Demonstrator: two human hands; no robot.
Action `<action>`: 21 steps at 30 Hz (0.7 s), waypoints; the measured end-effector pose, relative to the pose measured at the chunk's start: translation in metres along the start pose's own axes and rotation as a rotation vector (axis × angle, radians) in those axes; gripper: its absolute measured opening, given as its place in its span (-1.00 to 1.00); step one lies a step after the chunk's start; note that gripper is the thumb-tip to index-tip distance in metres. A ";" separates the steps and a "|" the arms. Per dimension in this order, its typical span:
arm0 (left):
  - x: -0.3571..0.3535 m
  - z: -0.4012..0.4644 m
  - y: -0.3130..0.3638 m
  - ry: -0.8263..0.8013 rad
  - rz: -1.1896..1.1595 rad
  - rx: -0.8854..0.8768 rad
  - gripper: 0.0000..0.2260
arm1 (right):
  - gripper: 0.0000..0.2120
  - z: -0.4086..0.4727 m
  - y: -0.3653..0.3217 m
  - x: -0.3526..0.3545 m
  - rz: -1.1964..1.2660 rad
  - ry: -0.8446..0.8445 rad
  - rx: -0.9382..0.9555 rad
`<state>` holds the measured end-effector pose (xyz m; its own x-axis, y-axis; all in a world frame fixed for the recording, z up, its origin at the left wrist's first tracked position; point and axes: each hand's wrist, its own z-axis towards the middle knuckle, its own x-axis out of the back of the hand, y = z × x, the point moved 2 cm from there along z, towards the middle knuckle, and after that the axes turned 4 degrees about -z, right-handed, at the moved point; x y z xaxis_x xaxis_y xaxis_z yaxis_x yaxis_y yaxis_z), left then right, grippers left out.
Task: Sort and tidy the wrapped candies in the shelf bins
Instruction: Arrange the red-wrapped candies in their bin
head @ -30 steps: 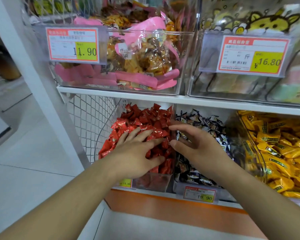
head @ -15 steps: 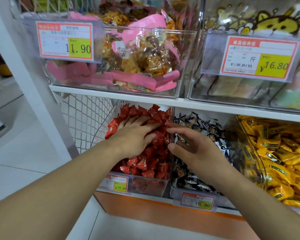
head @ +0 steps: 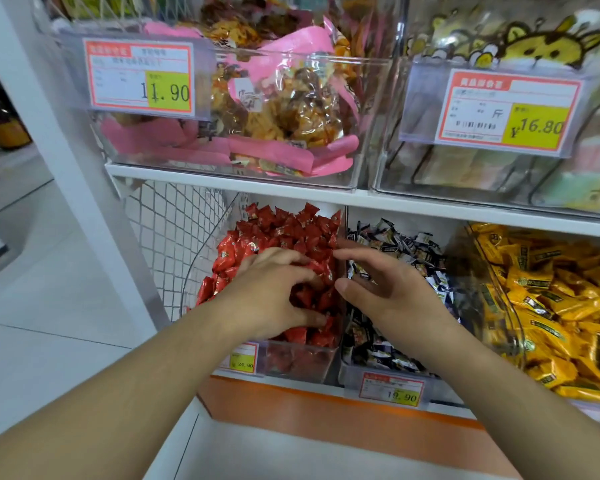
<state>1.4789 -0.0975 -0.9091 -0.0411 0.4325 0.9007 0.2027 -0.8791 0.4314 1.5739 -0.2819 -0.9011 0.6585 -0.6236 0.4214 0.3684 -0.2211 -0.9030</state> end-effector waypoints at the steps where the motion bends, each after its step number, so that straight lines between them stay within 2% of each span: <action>1: 0.000 0.003 -0.002 0.024 0.032 -0.016 -0.53 | -0.70 0.000 0.000 0.000 0.001 0.001 -0.001; 9: 0.001 0.019 -0.011 0.182 0.098 -0.030 -0.71 | -0.70 0.002 0.000 0.001 0.014 -0.006 0.002; 14: 0.005 0.023 -0.013 0.296 0.033 0.006 -0.82 | -0.70 0.001 0.001 0.002 0.003 -0.012 0.009; 21: 0.009 0.014 -0.011 0.350 -0.084 -0.013 -0.81 | -0.70 0.002 0.001 0.002 0.000 -0.008 0.014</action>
<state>1.4895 -0.0810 -0.9069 -0.3902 0.4106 0.8241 0.1718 -0.8469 0.5033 1.5764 -0.2818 -0.9007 0.6634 -0.6176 0.4225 0.3776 -0.2112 -0.9016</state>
